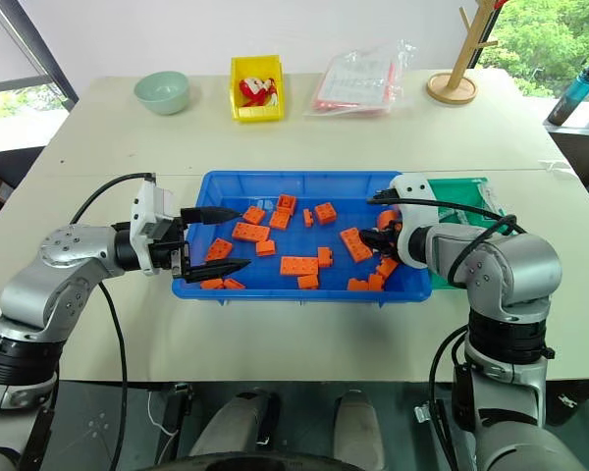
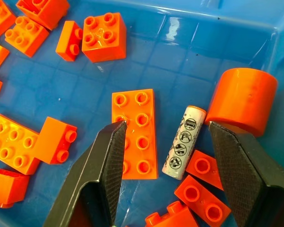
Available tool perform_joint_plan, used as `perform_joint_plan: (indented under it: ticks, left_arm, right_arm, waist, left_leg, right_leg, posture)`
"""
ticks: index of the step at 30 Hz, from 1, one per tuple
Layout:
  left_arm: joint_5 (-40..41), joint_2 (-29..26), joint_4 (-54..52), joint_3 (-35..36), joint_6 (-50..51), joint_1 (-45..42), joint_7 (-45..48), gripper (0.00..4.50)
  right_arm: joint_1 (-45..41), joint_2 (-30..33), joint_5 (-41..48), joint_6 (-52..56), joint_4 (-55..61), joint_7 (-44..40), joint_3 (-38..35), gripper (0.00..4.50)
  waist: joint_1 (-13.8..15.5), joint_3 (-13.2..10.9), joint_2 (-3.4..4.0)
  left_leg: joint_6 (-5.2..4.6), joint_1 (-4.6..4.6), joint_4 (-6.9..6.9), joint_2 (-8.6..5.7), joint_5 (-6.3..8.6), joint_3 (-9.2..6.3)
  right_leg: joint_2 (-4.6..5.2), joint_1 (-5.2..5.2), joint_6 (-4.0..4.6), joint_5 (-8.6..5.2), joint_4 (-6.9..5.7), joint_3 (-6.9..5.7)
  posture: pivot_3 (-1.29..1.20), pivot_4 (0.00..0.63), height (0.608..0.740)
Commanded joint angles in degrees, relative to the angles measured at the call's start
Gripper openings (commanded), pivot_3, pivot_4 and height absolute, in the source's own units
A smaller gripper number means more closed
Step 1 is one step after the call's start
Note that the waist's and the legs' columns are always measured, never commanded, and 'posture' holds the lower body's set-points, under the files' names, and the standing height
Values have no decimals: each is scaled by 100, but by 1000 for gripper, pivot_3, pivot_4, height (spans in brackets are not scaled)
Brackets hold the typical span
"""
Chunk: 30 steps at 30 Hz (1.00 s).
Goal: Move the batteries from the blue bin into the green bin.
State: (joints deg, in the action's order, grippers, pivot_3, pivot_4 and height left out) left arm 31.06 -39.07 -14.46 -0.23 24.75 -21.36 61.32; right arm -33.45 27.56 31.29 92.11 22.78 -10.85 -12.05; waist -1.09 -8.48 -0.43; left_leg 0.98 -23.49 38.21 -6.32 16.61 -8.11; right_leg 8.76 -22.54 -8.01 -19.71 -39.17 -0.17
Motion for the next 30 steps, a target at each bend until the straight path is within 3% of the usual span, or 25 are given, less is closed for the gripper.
perform_joint_plan:
  ticks: [1, 13, 30]
  left_arm:
    - [40, 0, -19, 115, -94, -119, 29, 4500]
    - [41, -60, -45, 180, -100, -118, 11, 4500]
    - [-19, -80, -44, 187, -215, -53, 11, 4500]
  right_arm:
    - [13, 56, 217, 39, 165, 288, -148, 2830]
    - [-35, -142, 654, 39, -27, 837, 171, 2830]
    - [-236, -632, 39, 38, -481, 591, 398, 2830]
  waist:
    - [-6, 0, 0]
    - [-21, 0, 0]
    - [-141, 3, -2]
  left_leg:
    - [0, 0, -1, 1, 0, 0]
    - [0, 0, -2, 3, 0, 2]
    - [0, 8, -4, 6, 0, 0]
  right_leg:
    - [0, 0, 0, 0, 0, 0]
    - [-1, -1, 0, 0, 0, 0]
    - [-5, 5, 0, 0, -2, 0]
  posture:
    - [0, 150, 719]
    - [0, 150, 719]
    - [0, 150, 719]
